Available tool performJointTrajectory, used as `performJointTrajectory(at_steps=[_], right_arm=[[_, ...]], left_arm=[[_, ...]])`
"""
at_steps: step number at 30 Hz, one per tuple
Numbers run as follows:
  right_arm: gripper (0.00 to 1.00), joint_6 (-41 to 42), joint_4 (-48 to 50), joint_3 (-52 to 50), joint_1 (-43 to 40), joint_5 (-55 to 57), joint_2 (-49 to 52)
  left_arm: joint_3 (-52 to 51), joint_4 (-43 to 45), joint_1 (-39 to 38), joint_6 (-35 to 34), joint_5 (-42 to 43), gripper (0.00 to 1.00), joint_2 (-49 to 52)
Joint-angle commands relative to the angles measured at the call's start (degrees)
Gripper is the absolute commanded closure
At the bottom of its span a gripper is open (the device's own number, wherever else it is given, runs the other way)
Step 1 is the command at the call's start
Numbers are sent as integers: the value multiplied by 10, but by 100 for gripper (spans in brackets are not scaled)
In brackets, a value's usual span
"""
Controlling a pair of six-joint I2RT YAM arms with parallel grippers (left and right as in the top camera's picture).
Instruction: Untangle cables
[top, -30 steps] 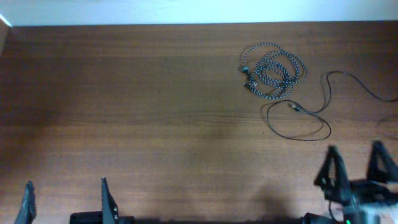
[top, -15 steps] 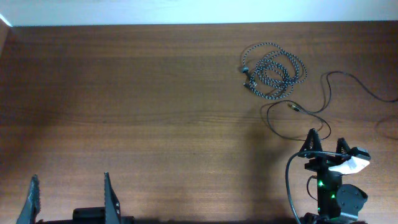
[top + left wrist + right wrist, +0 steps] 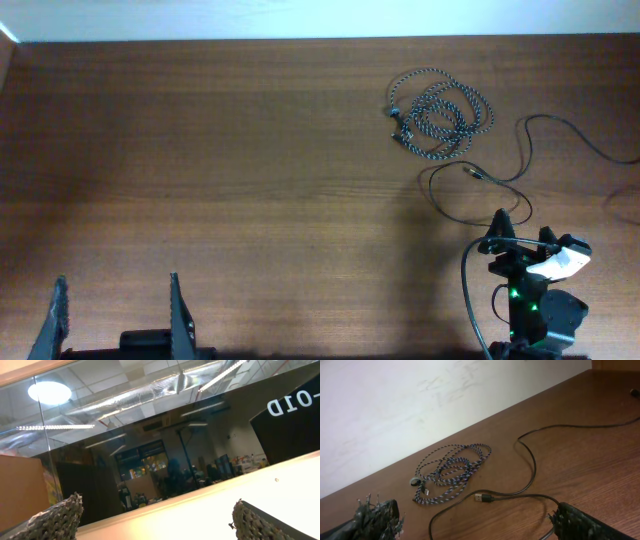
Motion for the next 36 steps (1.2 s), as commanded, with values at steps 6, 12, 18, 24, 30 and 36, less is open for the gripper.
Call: performJointTrajectory(at_steps=[6, 12, 18, 24, 30, 36], right_arm=[[1, 3, -4, -3, 2, 7, 1], [1, 3, -4, -3, 2, 7, -12], [1, 3, -4, -3, 2, 7, -41], [1, 3, -4, -3, 2, 7, -41], [1, 3, -4, -3, 3, 7, -41], [1, 3, -4, -3, 3, 7, -41]], left_arm=[[-7, 0, 4, 3, 6, 1, -2], [-14, 0, 4, 3, 6, 1, -2], [-59, 1, 4, 3, 6, 1, -2], [-115, 24, 3, -63, 6, 1, 56], [-245, 103, 3, -255, -89, 1, 67], [-426, 266, 3, -255, -54, 1, 67]])
